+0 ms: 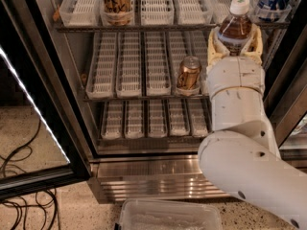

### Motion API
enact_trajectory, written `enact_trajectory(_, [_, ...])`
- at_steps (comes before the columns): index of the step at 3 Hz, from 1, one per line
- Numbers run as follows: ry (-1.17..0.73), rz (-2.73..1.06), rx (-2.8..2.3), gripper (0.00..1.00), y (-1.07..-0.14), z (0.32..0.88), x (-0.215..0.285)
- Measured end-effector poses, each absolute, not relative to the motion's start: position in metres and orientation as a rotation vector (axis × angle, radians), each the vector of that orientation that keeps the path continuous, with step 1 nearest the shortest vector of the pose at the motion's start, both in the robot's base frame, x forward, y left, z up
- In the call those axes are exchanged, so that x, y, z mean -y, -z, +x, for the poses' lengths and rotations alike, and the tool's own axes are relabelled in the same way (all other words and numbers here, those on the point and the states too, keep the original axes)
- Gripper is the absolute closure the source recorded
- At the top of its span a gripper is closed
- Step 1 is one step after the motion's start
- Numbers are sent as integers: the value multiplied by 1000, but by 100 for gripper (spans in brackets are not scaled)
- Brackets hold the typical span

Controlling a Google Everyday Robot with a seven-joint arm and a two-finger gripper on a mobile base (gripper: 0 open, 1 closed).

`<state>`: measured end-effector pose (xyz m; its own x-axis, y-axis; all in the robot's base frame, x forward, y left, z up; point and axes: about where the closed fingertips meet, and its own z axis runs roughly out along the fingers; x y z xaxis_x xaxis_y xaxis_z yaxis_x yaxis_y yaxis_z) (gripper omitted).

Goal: Pick blue plastic bottle from middle shelf of fridge

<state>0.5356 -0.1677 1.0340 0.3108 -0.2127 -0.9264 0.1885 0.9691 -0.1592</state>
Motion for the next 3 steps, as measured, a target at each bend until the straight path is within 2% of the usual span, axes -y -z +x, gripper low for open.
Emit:
enact_trajectory(1, [265, -23, -1227, 100, -1034, 536, 168])
enact_trajectory(3, [79, -220, -1310, 100, -1018, 506, 133])
